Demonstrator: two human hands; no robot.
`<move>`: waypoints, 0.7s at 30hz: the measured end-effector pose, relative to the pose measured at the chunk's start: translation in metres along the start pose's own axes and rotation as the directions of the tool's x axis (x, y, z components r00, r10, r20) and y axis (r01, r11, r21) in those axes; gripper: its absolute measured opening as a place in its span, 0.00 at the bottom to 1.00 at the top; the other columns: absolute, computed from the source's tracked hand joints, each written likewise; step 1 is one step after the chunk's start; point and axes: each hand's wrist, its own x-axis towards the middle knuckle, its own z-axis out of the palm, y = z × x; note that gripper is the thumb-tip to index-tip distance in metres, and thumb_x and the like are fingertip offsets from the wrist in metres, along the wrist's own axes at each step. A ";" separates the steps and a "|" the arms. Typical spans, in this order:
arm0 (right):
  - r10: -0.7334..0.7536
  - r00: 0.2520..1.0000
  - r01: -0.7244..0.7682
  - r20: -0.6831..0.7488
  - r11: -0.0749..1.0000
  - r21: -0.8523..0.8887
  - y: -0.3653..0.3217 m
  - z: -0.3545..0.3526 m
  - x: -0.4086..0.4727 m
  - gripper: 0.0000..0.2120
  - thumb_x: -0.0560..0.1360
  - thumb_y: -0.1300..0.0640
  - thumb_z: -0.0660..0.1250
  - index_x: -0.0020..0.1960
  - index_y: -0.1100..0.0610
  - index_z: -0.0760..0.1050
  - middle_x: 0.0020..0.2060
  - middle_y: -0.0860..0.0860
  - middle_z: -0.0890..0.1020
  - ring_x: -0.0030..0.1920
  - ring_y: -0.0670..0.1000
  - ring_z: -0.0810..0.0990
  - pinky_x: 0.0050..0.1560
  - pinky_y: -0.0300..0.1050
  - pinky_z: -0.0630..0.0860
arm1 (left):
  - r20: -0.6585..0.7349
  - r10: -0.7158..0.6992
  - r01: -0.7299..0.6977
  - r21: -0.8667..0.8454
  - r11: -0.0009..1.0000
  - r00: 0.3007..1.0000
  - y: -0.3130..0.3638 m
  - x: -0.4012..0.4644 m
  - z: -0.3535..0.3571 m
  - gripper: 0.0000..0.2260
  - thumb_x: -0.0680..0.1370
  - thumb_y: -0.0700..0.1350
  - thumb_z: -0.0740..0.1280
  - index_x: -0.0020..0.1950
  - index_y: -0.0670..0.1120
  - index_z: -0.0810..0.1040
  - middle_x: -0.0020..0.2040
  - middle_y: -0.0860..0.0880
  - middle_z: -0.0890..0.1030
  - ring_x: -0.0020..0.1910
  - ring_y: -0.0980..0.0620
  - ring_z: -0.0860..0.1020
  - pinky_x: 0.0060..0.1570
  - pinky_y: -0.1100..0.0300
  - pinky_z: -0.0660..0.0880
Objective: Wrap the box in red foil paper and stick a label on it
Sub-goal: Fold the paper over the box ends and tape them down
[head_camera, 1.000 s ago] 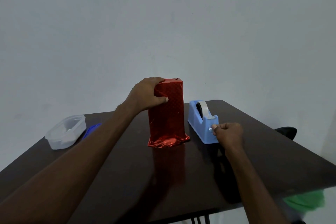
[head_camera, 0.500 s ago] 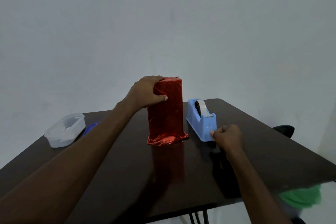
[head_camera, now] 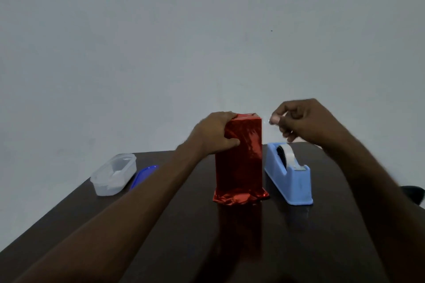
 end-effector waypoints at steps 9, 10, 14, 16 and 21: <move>0.018 0.933 0.031 0.359 0.991 -0.128 -0.011 0.032 0.122 0.06 0.78 0.64 0.67 0.45 0.62 0.83 0.32 0.55 0.79 0.34 0.51 0.80 0.35 0.41 0.80 | 0.008 -0.077 0.075 0.155 0.985 0.997 0.004 0.001 -0.001 0.35 0.73 0.59 0.69 0.78 0.55 0.61 0.78 0.49 0.63 0.77 0.48 0.58 0.68 0.46 0.67; 0.034 0.923 0.028 0.382 0.987 -0.157 -0.009 0.034 0.128 0.07 0.78 0.63 0.67 0.45 0.62 0.83 0.32 0.55 0.79 0.34 0.51 0.80 0.35 0.41 0.80 | 0.009 -0.074 0.072 0.150 0.986 0.997 0.006 0.000 -0.001 0.35 0.73 0.59 0.69 0.77 0.55 0.61 0.77 0.49 0.64 0.76 0.48 0.59 0.68 0.46 0.67; 0.061 0.912 0.022 0.405 0.980 -0.198 -0.003 0.039 0.148 0.08 0.79 0.60 0.68 0.44 0.62 0.82 0.31 0.54 0.78 0.33 0.52 0.80 0.33 0.39 0.79 | 0.010 -0.078 0.076 0.129 0.989 0.997 0.005 0.001 0.000 0.35 0.73 0.57 0.70 0.77 0.55 0.61 0.78 0.49 0.63 0.77 0.48 0.59 0.70 0.47 0.66; 0.058 0.909 0.030 0.413 0.978 -0.205 -0.002 0.038 0.152 0.08 0.78 0.59 0.69 0.43 0.62 0.82 0.31 0.55 0.78 0.34 0.53 0.80 0.33 0.39 0.79 | 0.013 -0.078 0.076 0.128 0.989 0.997 0.005 0.001 0.000 0.35 0.73 0.57 0.70 0.78 0.55 0.60 0.78 0.49 0.62 0.77 0.48 0.58 0.71 0.48 0.64; 0.039 0.899 0.059 0.437 0.976 -0.208 -0.003 0.037 0.152 0.08 0.78 0.59 0.69 0.44 0.62 0.83 0.31 0.54 0.79 0.34 0.52 0.80 0.33 0.39 0.79 | 0.032 -0.077 0.072 0.128 0.989 0.997 0.005 0.002 -0.002 0.36 0.73 0.56 0.70 0.78 0.53 0.59 0.78 0.49 0.62 0.77 0.48 0.58 0.72 0.49 0.64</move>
